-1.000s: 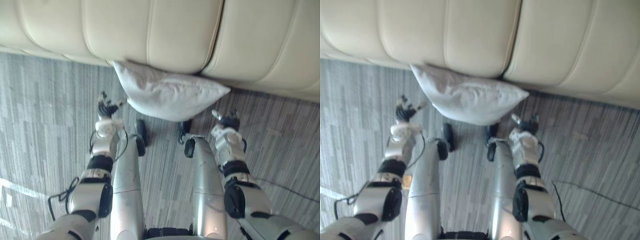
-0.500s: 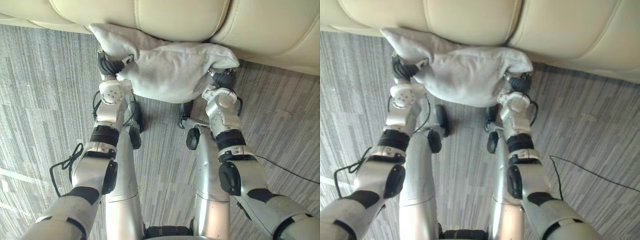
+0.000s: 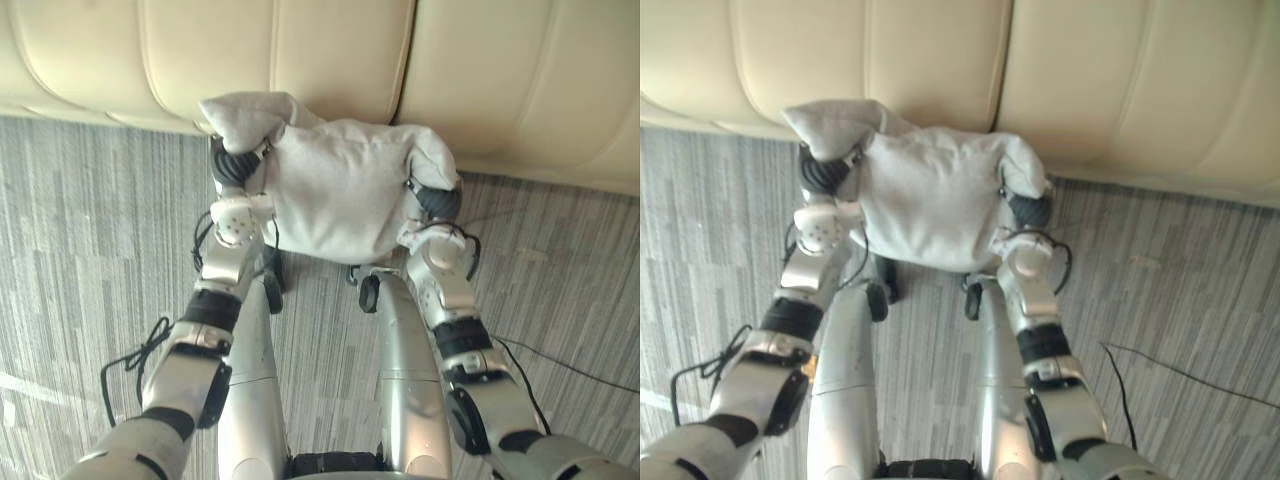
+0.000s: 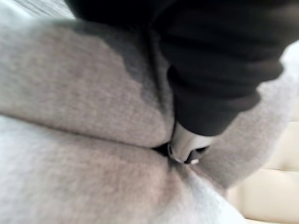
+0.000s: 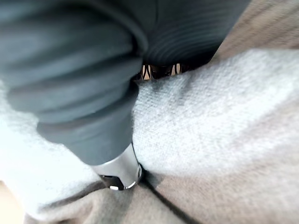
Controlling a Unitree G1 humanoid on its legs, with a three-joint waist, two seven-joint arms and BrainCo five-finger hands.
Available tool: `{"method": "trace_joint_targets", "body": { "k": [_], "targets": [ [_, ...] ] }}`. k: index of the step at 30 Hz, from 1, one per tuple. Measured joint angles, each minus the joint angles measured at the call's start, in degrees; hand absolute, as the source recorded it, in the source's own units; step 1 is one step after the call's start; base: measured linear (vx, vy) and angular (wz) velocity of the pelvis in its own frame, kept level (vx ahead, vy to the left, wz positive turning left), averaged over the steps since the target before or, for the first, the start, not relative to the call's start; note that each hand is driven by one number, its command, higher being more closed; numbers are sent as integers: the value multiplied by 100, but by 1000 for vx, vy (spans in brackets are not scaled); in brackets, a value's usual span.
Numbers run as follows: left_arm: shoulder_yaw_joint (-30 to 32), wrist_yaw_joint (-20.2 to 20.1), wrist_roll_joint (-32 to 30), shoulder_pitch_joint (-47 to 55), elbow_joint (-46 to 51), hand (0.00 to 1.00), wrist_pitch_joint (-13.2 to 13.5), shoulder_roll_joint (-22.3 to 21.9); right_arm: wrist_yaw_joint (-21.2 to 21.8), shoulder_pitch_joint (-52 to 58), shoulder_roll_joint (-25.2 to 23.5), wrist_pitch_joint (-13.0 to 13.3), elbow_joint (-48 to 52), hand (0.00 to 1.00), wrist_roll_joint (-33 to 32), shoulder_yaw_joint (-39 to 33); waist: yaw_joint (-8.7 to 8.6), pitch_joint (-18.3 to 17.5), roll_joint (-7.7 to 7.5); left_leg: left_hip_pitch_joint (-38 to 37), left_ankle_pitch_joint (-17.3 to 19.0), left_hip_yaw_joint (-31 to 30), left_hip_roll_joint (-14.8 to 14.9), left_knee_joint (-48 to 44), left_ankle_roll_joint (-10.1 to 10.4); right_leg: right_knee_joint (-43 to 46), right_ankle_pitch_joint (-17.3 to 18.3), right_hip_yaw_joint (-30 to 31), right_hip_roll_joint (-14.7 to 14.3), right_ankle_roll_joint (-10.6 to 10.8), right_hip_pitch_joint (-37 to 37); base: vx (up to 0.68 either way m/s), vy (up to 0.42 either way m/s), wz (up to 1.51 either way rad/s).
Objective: Pick up cushions and gather them together orderly.
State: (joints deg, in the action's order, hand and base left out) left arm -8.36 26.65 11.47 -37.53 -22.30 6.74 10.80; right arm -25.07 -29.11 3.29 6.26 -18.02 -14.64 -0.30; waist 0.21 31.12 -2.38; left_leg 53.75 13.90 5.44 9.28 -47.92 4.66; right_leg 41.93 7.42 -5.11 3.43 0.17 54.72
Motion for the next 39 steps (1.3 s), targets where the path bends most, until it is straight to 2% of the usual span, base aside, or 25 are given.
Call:
{"method": "trace_joint_targets", "body": {
  "k": [3, 4, 6, 8, 9, 10, 15, 18, 24, 29, 31, 32, 33, 34, 36, 37, 39],
  "targets": [
    [-134, -88, -1, 833, 630, 100, 82, -252, 6, 991, -96, 55, 813, 100, 38, 47, 14, -91, 8, -1004, -16, 122, -34, 474, -13, -453, -95, -53, 36, 8, -937, 96, 7, -18],
    [-181, -111, -5, 1014, 729, 100, 102, -309, 20, 1197, -98, 80, 924, 100, 86, 55, 12, -238, 8, -1086, -12, 139, -40, 532, -8, -502, -93, -52, 38, 6, -1015, 136, 8, -8],
    [-335, -236, -11, 1662, 1071, 100, 185, -493, 85, 1892, -72, 129, 1353, 100, 173, 56, 8, -842, 33, -1325, -34, 178, -53, 724, 29, -734, -121, -62, 11, -34, -1246, 193, 18, -7],
    [-409, -340, -11, 2035, 1327, 100, 216, -564, 197, 2345, -75, 189, 1732, 100, 347, 56, 12, -900, 20, -1833, -26, 186, -59, 920, 35, -930, -118, -57, -19, -30, -1746, 203, 22, -3],
    [-423, -427, -10, 2303, 1429, 100, 245, -592, 289, 2630, -72, 233, 1885, 100, 409, 60, 10, -1054, 22, -2094, -26, 194, -68, 1069, 35, -1097, -120, -61, -40, -28, -2006, 181, 23, -5],
    [-484, -490, -9, 2590, 1547, 100, 250, -592, 386, 2942, -72, 263, 2009, 100, 507, 69, 13, -1234, 26, -2321, -25, 220, -74, 1213, 34, -1248, -122, -60, -59, -24, -2235, 142, 21, -5],
    [-608, -718, -16, 3538, 2070, 100, 255, -591, 691, 3786, -77, 272, 2210, 100, 662, 137, 36, -1682, 39, -3221, 2, 492, -14, 1746, 62, -1892, -196, 99, -187, 88, -3054, 113, 25, -21],
    [-684, -843, -14, 4015, 2161, 100, 255, -592, 841, 4226, -87, 264, 2244, 100, 855, 170, 50, -1979, 113, -3681, 60, 678, 22, 2021, 71, -2265, -306, 264, -271, 93, -3468, 90, 46, -33],
    [-739, -1004, 9, 4357, 2161, 100, 253, -593, 905, 4418, -79, 222, 2354, 100, 1019, 167, 56, -2213, 180, -4146, 124, 866, 27, 2177, 65, -2642, -548, 670, -416, 90, -3811, 64, 58, -36],
    [-737, -1054, 58, 4434, 2137, 100, 243, -567, 905, 4334, -76, 229, 2117, 100, 1032, 169, 36, -2206, 155, -4405, 544, 1159, -9, 1925, 50, -1922, -305, 986, -450, 276, -3570, -22, 66, -47],
    [-722, -1054, 57, 4529, 2099, 100, 243, -480, 905, 4125, -26, 220, 1638, 100, 1053, 264, 37, -2215, 127, -4630, 668, 1387, 30, 1909, 10, -1711, -217, 468, -293, 190, -3504, -38, 24, -62],
    [-723, -1054, 57, 4566, 2083, 100, 238, -396, 905, 4021, 86, 210, 1367, 100, 1097, 337, -1, -2224, 120, -4729, 695, 1461, -16, 1968, 14, -1639, -58, 54, -18, -77, -3505, 14, 30, -31],
    [-723, -1055, 56, 4584, 2082, 100, 228, -355, 906, 3997, 182, 196, 1178, 100, 1131, 420, -27, -2229, 117, -4800, 698, 1465, -50, 2050, 19, -1616, -43, -371, 209, -135, -3517, 39, 32, -21],
    [-719, -1055, 57, 4604, 2082, 100, 229, -342, 910, 3991, 203, 185, 1121, 100, 1132, 476, -31, -2247, 104, -4816, 701, 1463, -60, 2093, 24, -1645, -71, -493, 267, -141, -3520, 104, -7, -15],
    [-712, -1054, 118, 4621, 2082, 100, 228, -297, 944, 3875, 345, 126, 928, 100, 1135, 565, -37, -2261, 122, -4821, 711, 1305, -53, 2170, 52, -1823, -124, -648, 209, -159, -3591, 114, -29, -17],
    [-709, -1054, 215, 4618, 2082, 100, 224, -249, 978, 3680, 372, 54, 752, 100, 1136, 601, -33, -2269, 140, -4855, 671, 1121, -48, 2304, 104, -1978, -259, -657, 69, -168, -3652, 141, -30, -18],
    [-706, -1055, 253, 4618, 2079, 100, 223, -247, 998, 3587, 404, 33, 751, 100, 1156, 601, -24, -2279, 153, -4950, 568, 1060, -22, 2439, 184, -2111, -290, -612, -50, -211, -3765, 196, -48, -22]
  ]
}}
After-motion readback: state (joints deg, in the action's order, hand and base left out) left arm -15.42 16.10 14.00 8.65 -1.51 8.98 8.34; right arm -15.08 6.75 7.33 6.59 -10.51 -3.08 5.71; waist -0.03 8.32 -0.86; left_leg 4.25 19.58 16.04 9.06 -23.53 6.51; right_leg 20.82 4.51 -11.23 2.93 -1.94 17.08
